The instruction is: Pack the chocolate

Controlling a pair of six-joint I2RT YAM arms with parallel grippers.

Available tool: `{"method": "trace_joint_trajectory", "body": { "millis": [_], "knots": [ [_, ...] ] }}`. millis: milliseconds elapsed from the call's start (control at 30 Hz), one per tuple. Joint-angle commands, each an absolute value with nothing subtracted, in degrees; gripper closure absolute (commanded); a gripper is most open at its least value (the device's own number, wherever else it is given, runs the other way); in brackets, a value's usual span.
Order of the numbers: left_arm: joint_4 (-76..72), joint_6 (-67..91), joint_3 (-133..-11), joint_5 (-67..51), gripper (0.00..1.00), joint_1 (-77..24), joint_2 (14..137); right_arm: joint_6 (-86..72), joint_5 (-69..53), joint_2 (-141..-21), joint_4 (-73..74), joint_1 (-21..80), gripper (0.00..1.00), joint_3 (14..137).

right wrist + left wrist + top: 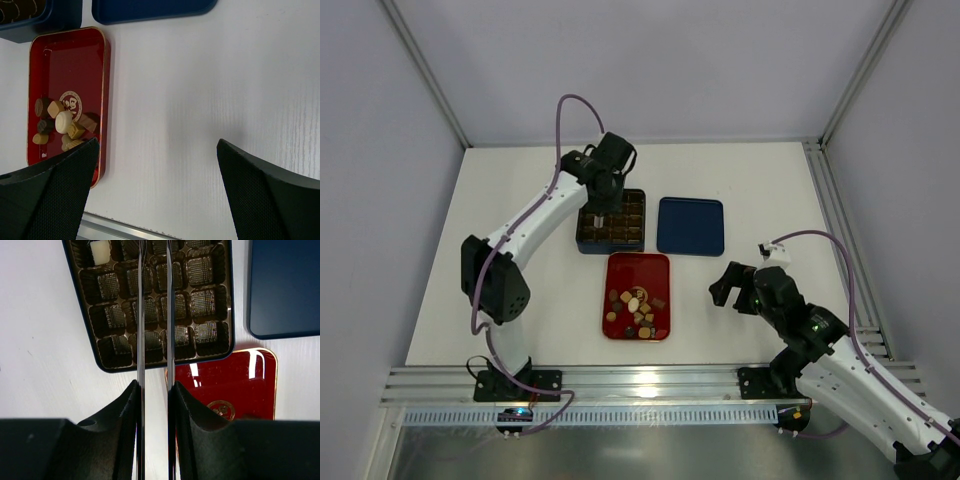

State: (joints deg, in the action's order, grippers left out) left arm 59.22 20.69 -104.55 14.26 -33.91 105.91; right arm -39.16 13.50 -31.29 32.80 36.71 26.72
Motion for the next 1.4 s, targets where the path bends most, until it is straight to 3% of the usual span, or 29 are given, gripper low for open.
{"method": "trace_joint_trajectory", "body": {
  "millis": [0,867,1367],
  "knots": [
    [56.2,19.3,-107.1,13.2,0.69,-33.3,106.7,-38.6,13.4,-31.8,30.3,36.9,0.00,28.0],
    [57.2,19.4,-108.2,12.1,0.60,-33.3,106.6,-38.9,12.8,-31.7,29.8,36.9,0.00,27.6],
    [58.0,24.7,-88.9,9.4,0.60,-43.1,84.8,-39.1,12.9,-31.5,28.7,36.9,0.00,27.2]
  ]
}}
